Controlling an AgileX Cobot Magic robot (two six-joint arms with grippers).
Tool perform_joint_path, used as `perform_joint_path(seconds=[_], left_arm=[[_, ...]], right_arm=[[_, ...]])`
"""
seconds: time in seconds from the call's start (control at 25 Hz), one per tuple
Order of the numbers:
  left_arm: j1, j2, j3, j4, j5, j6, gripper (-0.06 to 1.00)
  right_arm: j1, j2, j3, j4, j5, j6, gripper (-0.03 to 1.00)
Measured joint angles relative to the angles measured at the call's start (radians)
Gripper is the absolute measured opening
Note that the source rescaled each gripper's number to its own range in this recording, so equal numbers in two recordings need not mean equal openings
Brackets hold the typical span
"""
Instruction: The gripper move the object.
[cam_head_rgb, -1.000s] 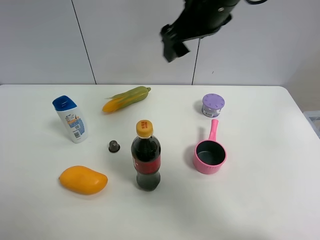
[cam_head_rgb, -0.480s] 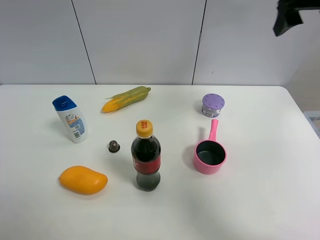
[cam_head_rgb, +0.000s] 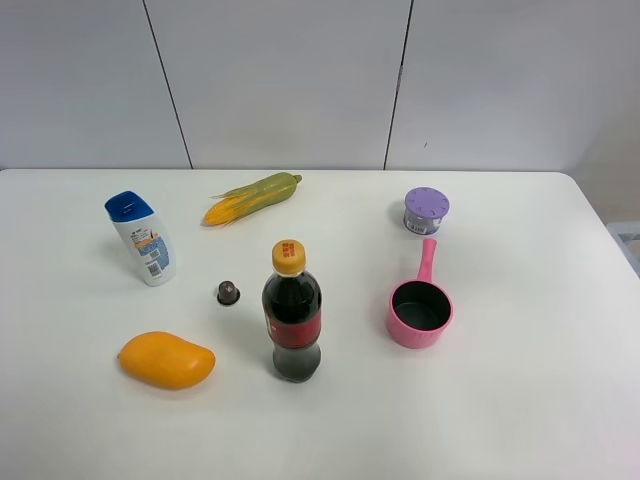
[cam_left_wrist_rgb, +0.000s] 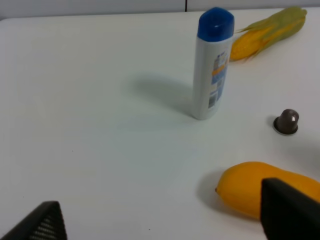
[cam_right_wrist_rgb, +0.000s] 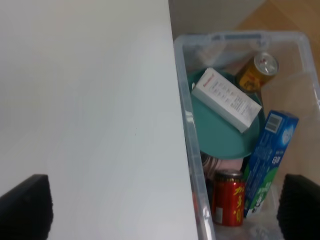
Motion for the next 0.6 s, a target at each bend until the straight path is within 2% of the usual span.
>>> perform_joint_path(seconds=[0.24,0.48,0.6], left_arm=[[0.000,0.000,0.000,0.000,0.000,0.000,1.00],[0.000,0.000,0.000,0.000,0.000,0.000,1.00],[0.000,0.000,0.000,0.000,0.000,0.000,1.00]], right_arm=[[0.000,-0.376,0.310,0.079,-0.003,0.082,0.69],[0.000,-0.801,0.630,0.108,-0.167,0.097,0.69],[0.000,-0.950,0.732,0.109,-0.196,0.097,0.69]])
